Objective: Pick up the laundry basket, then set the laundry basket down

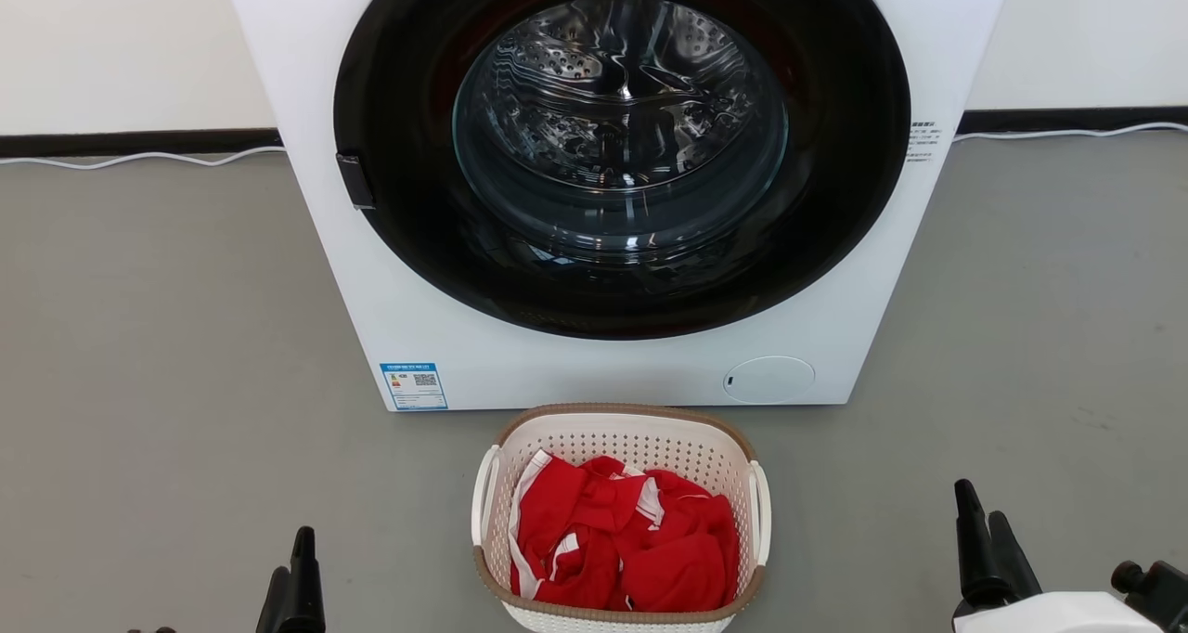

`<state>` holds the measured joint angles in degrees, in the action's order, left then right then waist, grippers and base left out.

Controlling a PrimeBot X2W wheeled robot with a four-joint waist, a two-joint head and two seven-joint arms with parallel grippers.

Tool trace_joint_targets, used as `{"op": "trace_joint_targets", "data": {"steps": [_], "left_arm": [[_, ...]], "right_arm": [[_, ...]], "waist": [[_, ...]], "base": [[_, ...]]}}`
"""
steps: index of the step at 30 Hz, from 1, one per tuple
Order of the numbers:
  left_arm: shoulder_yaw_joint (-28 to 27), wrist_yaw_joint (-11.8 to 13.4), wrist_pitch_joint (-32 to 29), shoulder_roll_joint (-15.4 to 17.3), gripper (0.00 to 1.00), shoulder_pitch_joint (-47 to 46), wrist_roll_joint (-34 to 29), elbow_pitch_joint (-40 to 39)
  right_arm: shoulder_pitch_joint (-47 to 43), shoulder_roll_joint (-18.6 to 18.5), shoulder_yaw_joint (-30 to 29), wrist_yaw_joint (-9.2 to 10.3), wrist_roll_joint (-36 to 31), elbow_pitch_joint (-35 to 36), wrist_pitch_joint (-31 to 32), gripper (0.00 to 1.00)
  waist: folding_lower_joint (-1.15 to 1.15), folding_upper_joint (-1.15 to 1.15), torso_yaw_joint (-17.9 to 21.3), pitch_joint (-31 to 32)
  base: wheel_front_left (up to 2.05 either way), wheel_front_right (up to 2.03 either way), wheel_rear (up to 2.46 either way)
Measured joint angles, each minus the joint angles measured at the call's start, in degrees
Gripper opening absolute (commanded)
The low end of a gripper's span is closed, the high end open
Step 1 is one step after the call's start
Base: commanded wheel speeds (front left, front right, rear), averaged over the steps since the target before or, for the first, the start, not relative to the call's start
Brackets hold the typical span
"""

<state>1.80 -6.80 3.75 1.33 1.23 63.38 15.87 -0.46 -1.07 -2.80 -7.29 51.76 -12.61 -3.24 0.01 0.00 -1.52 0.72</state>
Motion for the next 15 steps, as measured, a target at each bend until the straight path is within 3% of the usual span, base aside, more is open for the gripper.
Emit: {"op": "trace_joint_targets", "data": {"steps": [15], "left_arm": [[0.26, -0.01, 2.22, 0.16, 1.00, 0.40, -15.10, -1.20]], "right_arm": [[-0.83, -0.31, 1.26, -0.01, -13.15, 0.97, -2.69, 1.00]], "waist": [[0.00, 0.00, -0.39, 0.31]], "base": [[0.00, 0.00, 0.00]]}}
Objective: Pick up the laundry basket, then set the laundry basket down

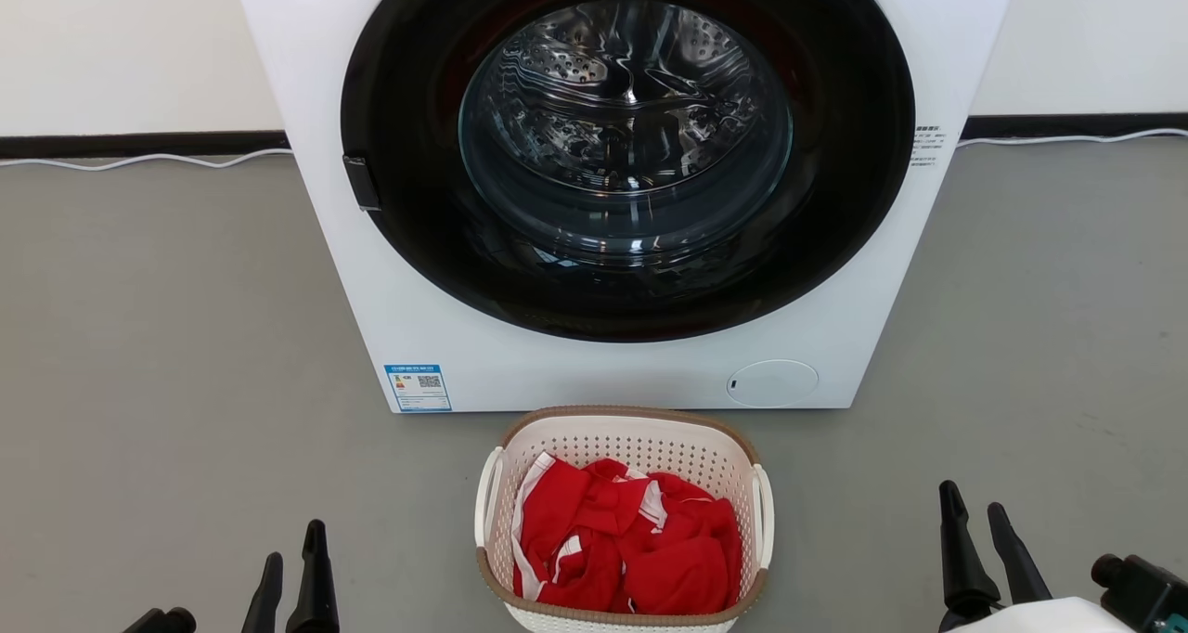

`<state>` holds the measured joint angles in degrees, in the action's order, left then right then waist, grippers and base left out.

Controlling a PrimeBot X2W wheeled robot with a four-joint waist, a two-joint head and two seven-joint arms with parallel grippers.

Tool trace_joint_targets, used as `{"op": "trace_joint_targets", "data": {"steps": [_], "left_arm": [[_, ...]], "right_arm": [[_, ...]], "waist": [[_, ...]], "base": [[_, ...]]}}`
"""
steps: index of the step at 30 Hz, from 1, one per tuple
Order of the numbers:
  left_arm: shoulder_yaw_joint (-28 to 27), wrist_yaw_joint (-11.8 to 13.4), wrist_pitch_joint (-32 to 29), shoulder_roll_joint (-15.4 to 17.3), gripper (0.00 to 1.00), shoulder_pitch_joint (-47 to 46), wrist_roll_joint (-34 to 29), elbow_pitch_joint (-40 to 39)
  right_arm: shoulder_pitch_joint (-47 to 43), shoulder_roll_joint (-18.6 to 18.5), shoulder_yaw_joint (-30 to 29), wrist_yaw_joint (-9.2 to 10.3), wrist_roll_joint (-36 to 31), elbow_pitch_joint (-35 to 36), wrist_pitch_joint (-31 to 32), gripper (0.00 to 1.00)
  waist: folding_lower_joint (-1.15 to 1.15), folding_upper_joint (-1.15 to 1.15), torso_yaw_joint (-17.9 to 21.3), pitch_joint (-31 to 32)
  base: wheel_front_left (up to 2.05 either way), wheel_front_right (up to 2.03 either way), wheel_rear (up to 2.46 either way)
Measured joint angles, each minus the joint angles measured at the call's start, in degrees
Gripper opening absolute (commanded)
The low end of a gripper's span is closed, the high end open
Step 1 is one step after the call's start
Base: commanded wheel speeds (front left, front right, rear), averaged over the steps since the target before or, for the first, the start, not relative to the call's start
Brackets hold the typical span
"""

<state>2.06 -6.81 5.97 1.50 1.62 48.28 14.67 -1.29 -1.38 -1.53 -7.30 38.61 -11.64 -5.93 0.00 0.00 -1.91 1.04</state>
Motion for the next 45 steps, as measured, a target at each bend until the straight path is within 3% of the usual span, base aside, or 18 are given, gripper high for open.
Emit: {"op": "trace_joint_targets", "data": {"steps": [27, 45], "left_arm": [[0.64, -0.25, 4.52, 0.93, 1.00, 2.18, -26.28, -0.85], [0.77, -0.34, 7.33, 1.15, 1.00, 3.72, -37.79, -0.98]], "right_arm": [[-0.83, -0.33, 0.05, 0.00, -21.45, -0.65, -4.31, 1.00], [-2.55, -0.48, -0.37, 0.00, -32.34, -2.91, -7.14, 1.00]], "waist": [[0.00, 0.00, 0.03, 0.96], [0.00, 0.00, -0.20, 1.61]], "base": [[0.00, 0.00, 0.00], [0.00, 0.00, 0.00]]}}
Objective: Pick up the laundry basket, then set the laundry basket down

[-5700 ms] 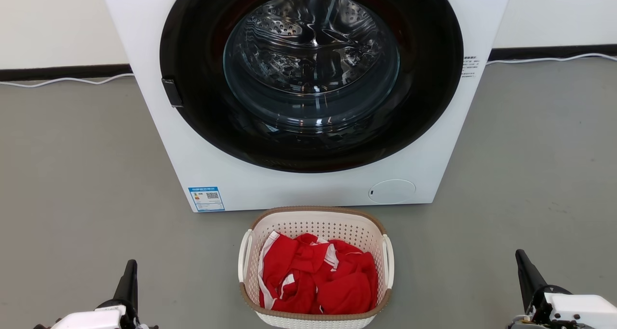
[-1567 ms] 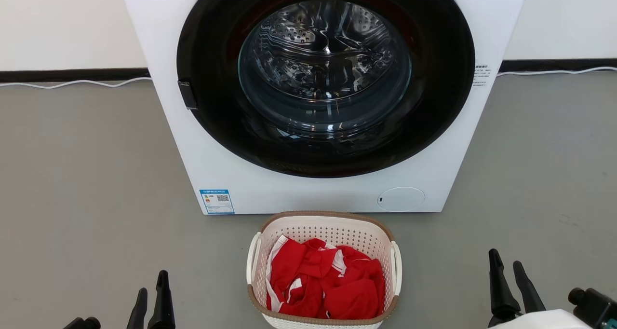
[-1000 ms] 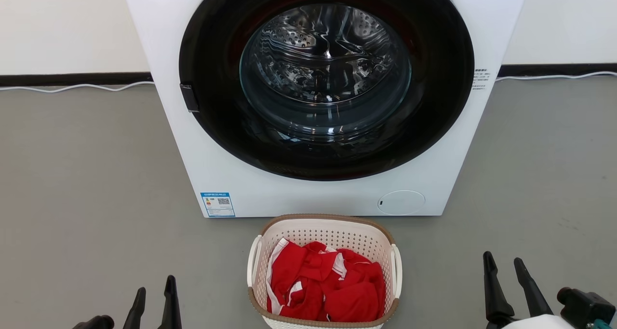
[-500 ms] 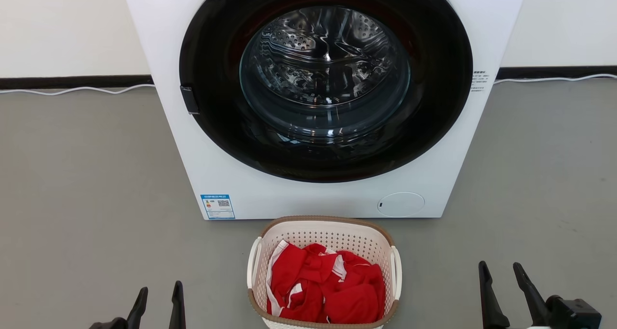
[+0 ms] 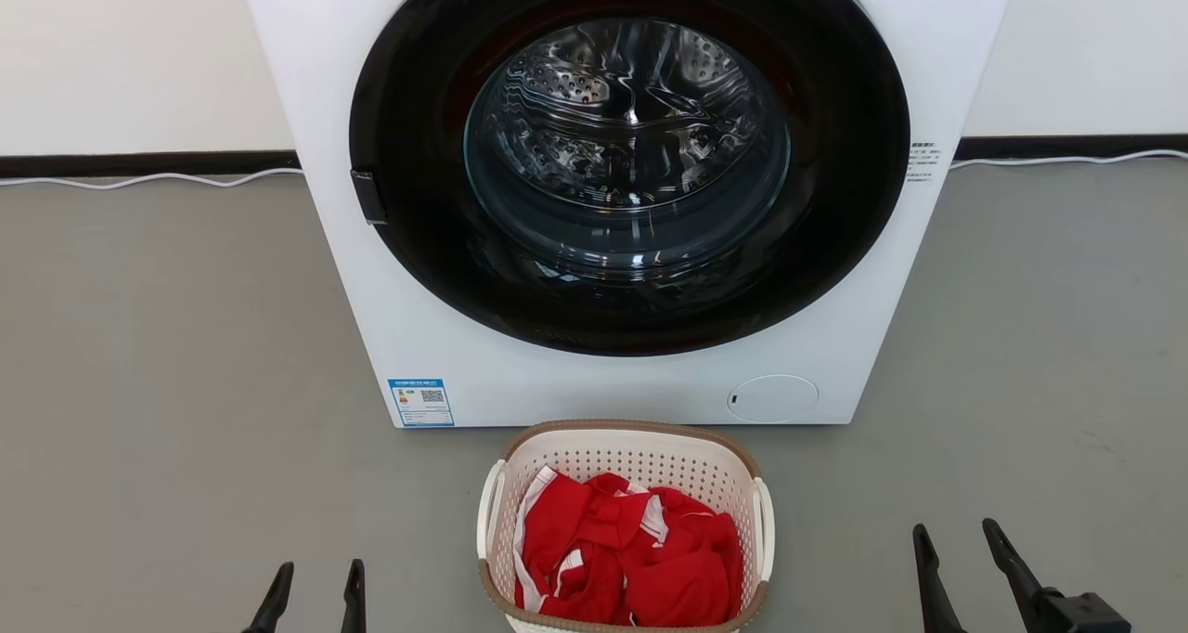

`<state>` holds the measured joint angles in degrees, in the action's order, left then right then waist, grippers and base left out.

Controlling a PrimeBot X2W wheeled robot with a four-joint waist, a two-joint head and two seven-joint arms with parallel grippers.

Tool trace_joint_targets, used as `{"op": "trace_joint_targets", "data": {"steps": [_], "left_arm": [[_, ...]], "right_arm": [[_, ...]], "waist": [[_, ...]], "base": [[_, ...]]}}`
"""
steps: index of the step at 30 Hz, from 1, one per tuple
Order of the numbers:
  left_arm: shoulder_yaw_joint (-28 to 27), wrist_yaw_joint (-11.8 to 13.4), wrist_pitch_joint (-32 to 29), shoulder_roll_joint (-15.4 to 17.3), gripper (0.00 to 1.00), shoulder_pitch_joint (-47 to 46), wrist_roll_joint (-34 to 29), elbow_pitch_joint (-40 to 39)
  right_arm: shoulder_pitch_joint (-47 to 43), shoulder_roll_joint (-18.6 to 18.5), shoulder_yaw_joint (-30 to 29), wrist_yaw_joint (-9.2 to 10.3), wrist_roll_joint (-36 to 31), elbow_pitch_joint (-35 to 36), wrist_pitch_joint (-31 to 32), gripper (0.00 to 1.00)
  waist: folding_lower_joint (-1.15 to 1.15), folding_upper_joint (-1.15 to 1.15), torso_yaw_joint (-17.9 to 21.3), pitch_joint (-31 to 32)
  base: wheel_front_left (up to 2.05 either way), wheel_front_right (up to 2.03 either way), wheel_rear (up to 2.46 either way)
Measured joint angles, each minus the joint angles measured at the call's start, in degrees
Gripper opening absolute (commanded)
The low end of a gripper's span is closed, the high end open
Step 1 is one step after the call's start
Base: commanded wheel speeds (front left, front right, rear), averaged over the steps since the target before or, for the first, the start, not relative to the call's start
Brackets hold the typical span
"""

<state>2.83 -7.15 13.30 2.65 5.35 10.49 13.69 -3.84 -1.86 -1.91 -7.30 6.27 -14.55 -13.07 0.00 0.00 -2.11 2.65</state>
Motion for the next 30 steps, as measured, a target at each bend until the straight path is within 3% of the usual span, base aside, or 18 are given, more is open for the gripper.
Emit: {"op": "trace_joint_targets", "data": {"steps": [8, 30], "left_arm": [[0.00, 0.00, 1.01, 0.02, 1.00, 0.84, -3.70, 0.08], [0.00, -0.01, 1.01, -0.01, 1.00, 0.82, -3.30, 0.48]], "right_arm": [[-0.01, -0.10, -0.16, -0.01, -4.49, -0.09, -1.10, 1.00], [0.04, -0.12, 0.48, -0.01, -4.47, -0.30, -1.14, 1.00]], "waist": [[0.00, 0.00, 0.13, -0.30], [0.00, 0.00, 0.59, -1.74]], "base": [[0.00, 0.00, 0.00], [0.00, 0.00, 0.00]]}}
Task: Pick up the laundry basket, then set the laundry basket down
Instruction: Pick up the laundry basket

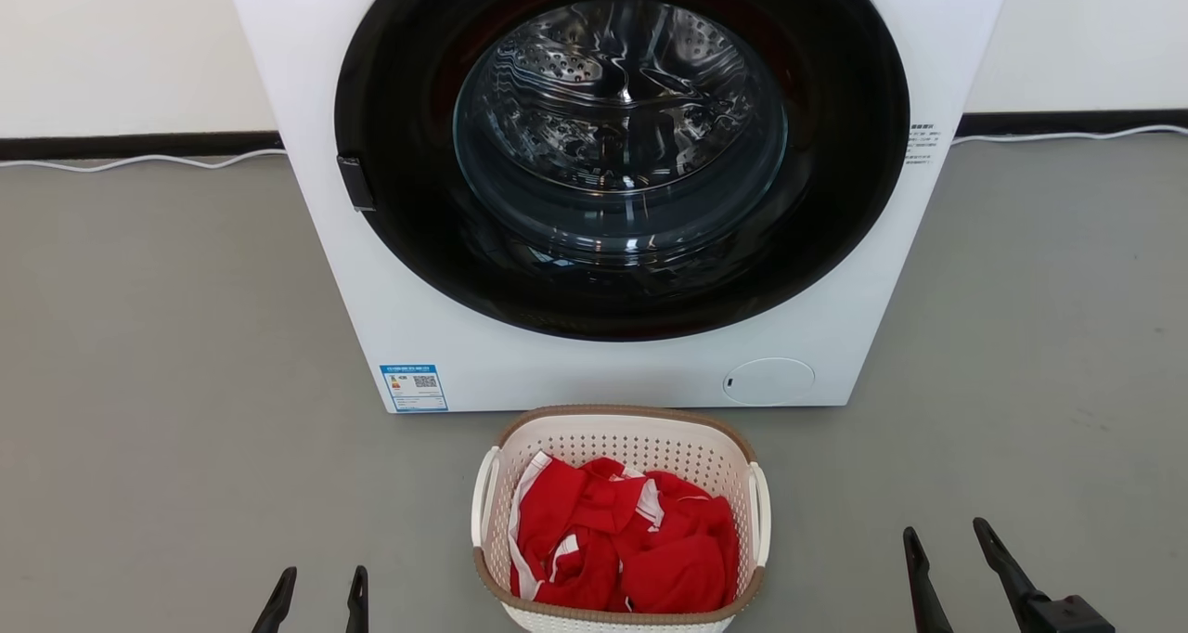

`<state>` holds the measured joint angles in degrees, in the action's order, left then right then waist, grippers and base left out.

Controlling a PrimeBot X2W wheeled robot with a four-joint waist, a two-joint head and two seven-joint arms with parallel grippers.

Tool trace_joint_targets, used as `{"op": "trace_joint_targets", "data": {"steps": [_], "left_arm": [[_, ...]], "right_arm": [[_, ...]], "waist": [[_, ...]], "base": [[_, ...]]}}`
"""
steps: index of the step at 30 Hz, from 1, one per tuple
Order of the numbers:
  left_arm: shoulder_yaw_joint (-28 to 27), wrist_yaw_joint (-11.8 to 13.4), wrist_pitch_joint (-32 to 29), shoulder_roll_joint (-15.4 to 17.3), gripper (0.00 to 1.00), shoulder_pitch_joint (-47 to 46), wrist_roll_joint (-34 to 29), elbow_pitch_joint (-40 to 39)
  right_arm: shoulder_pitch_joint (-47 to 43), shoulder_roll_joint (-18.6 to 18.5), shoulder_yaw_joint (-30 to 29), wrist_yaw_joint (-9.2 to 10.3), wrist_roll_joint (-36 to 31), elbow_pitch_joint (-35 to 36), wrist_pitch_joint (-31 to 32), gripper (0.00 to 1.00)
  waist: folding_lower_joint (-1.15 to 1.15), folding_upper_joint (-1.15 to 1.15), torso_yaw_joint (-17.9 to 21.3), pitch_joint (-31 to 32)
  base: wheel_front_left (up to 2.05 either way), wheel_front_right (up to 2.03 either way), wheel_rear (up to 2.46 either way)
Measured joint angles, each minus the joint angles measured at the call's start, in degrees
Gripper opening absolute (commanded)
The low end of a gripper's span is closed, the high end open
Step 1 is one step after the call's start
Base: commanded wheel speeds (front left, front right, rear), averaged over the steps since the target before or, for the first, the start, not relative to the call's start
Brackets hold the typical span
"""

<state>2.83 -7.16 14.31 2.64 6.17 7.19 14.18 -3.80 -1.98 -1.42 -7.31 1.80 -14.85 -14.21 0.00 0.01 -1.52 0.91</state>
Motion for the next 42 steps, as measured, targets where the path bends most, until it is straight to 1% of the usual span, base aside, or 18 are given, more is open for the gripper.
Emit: {"op": "trace_joint_targets", "data": {"steps": [17, 21, 28, 41, 42], "left_arm": [[1.24, 0.00, 0.00, 0.03, 1.00, -0.60, 0.46, 0.86], [1.66, 0.00, 0.00, 0.04, 1.00, -1.25, 0.80, 0.89], [2.37, -0.18, 0.00, 0.11, 1.00, -4.34, 0.87, 0.87], [3.60, -0.19, 0.01, 0.41, 1.00, -11.78, 1.44, 1.00], [3.60, -0.19, 0.01, 0.41, 1.00, -11.78, 1.44, 1.00]], "right_arm": [[0.24, -0.01, 0.76, 0.00, 0.74, -0.55, 0.00, 1.00], [0.44, -0.01, 1.42, 0.00, 0.76, -0.54, 0.00, 1.00], [3.77, -0.07, 2.16, 0.00, 1.18, -0.25, 0.00, 1.00], [11.06, -0.34, 2.08, 0.00, 1.15, 0.40, -0.01, 1.00], [11.06, -0.34, 2.08, 0.00, 1.15, 0.40, -0.01, 1.00]], "waist": [[0.00, 0.00, 0.18, -1.96], [0.00, 0.00, 0.13, -3.33], [0.00, 0.00, 0.13, -7.13], [0.00, 0.00, 0.09, -16.91], [0.00, 0.00, 0.09, -16.91]], "base": [[0.00, 0.00, 0.00], [0.00, 0.00, 0.00], [0.00, 0.00, 0.00], [0.00, 0.00, 0.00], [0.00, 0.00, 0.00]]}}
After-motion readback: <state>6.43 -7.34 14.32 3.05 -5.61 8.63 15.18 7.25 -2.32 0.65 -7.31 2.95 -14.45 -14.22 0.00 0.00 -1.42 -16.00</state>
